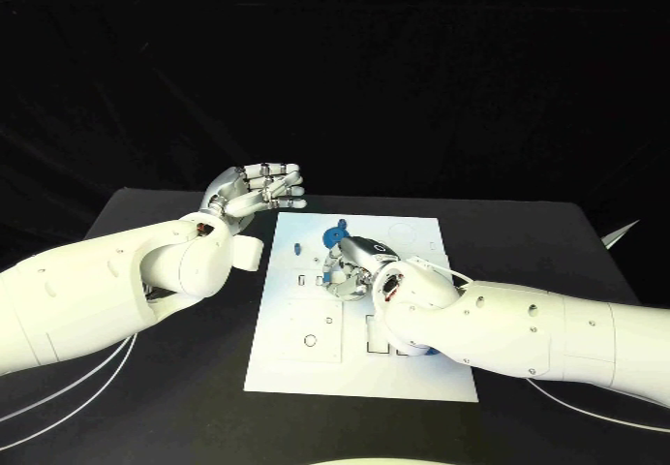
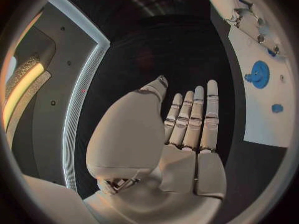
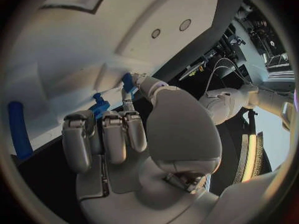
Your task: Assemble the parts on the task board
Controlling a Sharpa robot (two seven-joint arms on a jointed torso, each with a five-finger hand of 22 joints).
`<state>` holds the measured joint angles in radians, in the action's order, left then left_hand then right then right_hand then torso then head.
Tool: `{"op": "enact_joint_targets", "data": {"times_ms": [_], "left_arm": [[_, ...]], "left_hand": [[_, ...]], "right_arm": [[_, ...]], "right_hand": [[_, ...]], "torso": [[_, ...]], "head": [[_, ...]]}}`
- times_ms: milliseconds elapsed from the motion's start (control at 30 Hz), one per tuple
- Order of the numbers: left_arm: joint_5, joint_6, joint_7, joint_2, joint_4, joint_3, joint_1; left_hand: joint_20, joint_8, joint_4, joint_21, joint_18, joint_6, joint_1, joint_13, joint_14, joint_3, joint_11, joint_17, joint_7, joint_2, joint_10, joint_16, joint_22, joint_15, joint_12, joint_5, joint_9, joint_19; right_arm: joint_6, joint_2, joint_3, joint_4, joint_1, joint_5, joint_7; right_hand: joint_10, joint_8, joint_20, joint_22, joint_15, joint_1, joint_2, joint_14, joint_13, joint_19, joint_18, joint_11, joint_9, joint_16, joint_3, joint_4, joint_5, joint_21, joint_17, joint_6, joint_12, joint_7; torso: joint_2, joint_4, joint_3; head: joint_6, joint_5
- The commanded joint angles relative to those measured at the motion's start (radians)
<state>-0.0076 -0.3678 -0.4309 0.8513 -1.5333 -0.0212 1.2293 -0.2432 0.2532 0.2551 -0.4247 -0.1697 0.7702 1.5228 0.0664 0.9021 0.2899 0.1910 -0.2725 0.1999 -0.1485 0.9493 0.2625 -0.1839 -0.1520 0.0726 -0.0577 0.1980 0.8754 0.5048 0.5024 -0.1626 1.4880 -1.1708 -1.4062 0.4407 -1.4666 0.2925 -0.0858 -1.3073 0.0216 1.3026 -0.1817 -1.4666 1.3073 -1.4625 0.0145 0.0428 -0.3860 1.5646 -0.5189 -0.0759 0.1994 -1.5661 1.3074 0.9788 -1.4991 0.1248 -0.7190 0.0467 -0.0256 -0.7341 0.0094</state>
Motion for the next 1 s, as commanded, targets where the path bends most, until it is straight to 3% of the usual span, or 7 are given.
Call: {"op": "enact_joint_targets", "data": {"times_ms": [33, 700, 1000], "left_arm": [[0.0, 0.017, -0.005, 0.0, -0.002, 0.001, 0.001], [0.0, 0.02, 0.0, 0.003, 0.0, 0.0, 0.001], [0.0, 0.02, 0.0, 0.002, 0.002, 0.0, 0.001]], "left_hand": [[-0.002, 0.005, -0.005, -0.005, -0.01, 0.007, 0.006, 0.0, -0.005, 0.001, 0.003, -0.001, 0.033, 0.003, 0.006, 0.003, -0.001, 0.0, -0.003, 0.007, 0.0, -0.008], [-0.002, 0.005, -0.005, -0.006, -0.01, 0.006, 0.006, 0.0, -0.006, 0.0, 0.003, -0.002, 0.034, 0.003, 0.006, 0.002, -0.001, 0.0, -0.004, 0.007, 0.0, -0.009], [-0.002, 0.005, -0.005, -0.007, -0.01, 0.006, 0.006, 0.0, -0.006, 0.0, 0.003, -0.002, 0.034, 0.003, 0.005, 0.002, -0.001, 0.0, -0.004, 0.007, -0.001, -0.009]], "right_arm": [[-0.031, 0.0, -0.002, -0.002, 0.003, -0.006, 0.006], [-0.035, -0.002, -0.002, -0.003, 0.005, -0.017, -0.01], [-0.034, -0.003, -0.002, -0.004, 0.005, -0.011, -0.02]], "right_hand": [[-0.032, 0.0, 0.003, -0.264, 0.0, -0.014, -0.004, -0.102, 0.189, -0.108, -0.014, 0.005, 0.0, 0.003, 0.004, 0.0, -0.001, -0.005, 0.252, -0.008, 0.009, 0.004], [-0.015, -0.01, -0.003, -0.264, -0.007, -0.03, -0.024, -0.1, 0.172, -0.108, -0.014, 0.014, 0.007, 0.001, 0.004, 0.001, -0.001, -0.005, 0.244, -0.039, 0.029, 0.015], [0.048, -0.035, -0.013, -0.264, -0.018, -0.04, -0.039, -0.098, 0.107, -0.108, -0.014, 0.027, 0.021, -0.002, -0.001, 0.002, -0.002, -0.005, 0.237, -0.081, 0.103, 0.03]], "torso": [[0.0, -0.0001, -0.0004], [0.0, 0.0006, 0.0002], [0.0, 0.0, 0.0002]], "head": [[-0.002, -0.002], [-0.005, 0.002], [-0.003, 0.006]]}}
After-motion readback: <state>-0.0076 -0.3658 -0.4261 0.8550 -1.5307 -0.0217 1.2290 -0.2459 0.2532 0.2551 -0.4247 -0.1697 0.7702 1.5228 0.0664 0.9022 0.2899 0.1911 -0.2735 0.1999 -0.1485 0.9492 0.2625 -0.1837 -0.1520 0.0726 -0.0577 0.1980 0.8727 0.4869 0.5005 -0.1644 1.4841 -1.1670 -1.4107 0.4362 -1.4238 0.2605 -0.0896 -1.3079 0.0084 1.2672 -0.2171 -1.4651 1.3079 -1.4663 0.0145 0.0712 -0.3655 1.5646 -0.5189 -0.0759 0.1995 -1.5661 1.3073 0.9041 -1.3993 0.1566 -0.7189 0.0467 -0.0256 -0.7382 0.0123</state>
